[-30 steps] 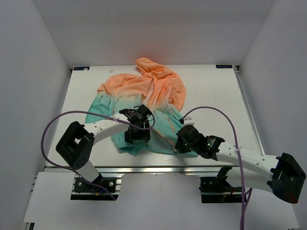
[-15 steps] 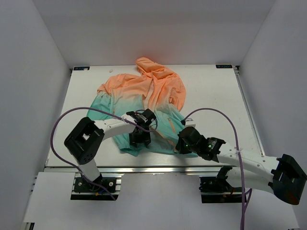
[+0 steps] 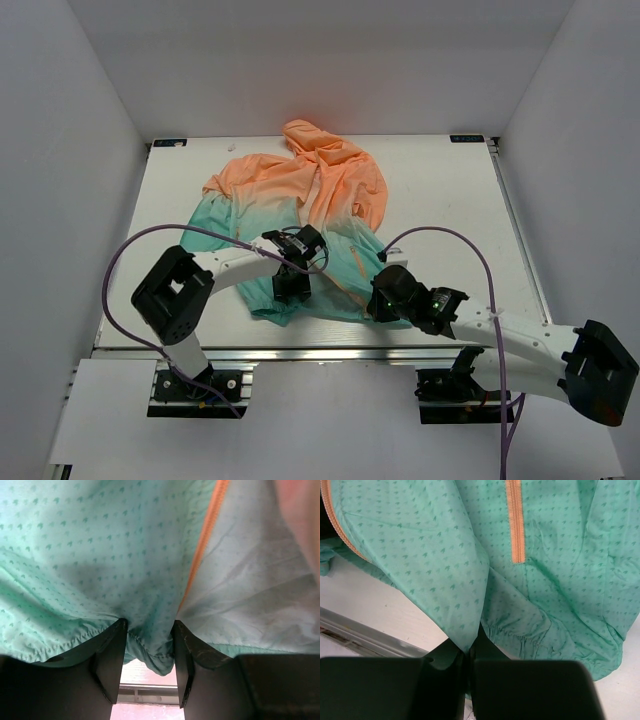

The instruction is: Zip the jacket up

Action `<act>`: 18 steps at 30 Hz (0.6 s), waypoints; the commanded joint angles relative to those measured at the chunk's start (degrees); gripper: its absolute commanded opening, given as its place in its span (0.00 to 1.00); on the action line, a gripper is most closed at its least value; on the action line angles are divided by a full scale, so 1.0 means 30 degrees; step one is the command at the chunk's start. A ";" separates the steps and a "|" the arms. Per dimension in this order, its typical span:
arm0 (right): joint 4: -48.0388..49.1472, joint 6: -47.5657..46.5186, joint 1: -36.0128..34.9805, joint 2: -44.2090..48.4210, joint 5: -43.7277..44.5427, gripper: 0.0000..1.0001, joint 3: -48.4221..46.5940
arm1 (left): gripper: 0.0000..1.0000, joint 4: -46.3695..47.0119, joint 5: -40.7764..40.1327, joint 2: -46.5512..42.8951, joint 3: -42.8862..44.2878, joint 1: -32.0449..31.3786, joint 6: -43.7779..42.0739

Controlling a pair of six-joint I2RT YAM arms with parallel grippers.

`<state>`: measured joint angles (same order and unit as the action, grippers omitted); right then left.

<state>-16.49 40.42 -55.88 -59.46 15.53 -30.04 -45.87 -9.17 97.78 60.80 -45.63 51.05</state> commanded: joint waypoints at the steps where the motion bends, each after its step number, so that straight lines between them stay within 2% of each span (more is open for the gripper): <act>1: 0.0253 0.0207 0.0139 -0.0247 0.0536 0.00 -0.0123 | 0.52 0.0172 -0.0225 -0.1390 0.0682 -0.0113 -0.0170; 7: 0.0194 0.0178 0.0168 -0.0628 0.0478 0.00 -0.0240 | 0.51 -0.0004 -0.0197 -0.1918 0.0858 -0.0084 -0.0579; 9: 0.0165 0.0265 0.0169 -0.0716 0.0478 0.00 -0.0240 | 0.46 0.0083 -0.0108 -0.1977 0.0771 -0.0084 -0.0726; 11: 0.0135 0.0353 0.0169 -0.0804 0.0478 0.00 -0.0211 | 0.29 0.0055 -0.0166 -0.1948 0.0654 -0.0084 -0.0756; 13: 0.0107 0.0382 0.0169 -0.0892 0.0478 0.00 -0.0211 | 0.20 0.0025 -0.0050 -0.1861 0.0624 -0.0084 -0.0814; 18: 0.0077 0.0353 0.0198 -0.1126 0.0478 0.00 -0.0269 | 0.20 0.0551 0.0506 -0.1948 0.0390 -0.0113 -0.1253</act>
<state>-16.53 40.56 -55.51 -62.41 15.53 -30.04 -45.71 -8.69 94.89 61.67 -45.60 48.47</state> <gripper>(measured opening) 0.024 0.207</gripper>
